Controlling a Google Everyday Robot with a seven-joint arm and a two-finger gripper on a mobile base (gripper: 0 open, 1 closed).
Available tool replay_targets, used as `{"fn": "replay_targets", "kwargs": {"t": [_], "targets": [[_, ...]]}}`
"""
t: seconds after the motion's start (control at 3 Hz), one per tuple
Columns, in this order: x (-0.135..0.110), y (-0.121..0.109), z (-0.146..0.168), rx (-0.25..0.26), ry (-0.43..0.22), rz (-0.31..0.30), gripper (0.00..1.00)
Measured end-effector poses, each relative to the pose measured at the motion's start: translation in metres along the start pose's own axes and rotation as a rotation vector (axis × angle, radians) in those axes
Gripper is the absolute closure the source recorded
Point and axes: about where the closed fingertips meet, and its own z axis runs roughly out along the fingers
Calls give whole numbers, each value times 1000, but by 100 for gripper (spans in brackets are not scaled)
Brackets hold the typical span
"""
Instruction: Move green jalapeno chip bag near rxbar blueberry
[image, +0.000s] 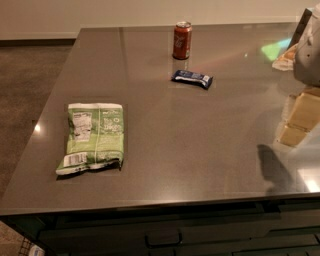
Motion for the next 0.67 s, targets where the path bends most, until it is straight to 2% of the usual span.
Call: {"fn": "replay_targets", "kwargs": {"t": [0.33,0.67], "targets": [[0,0,0,0,0,0,0],[-13,-4,3,5,-14,8,0]]}}
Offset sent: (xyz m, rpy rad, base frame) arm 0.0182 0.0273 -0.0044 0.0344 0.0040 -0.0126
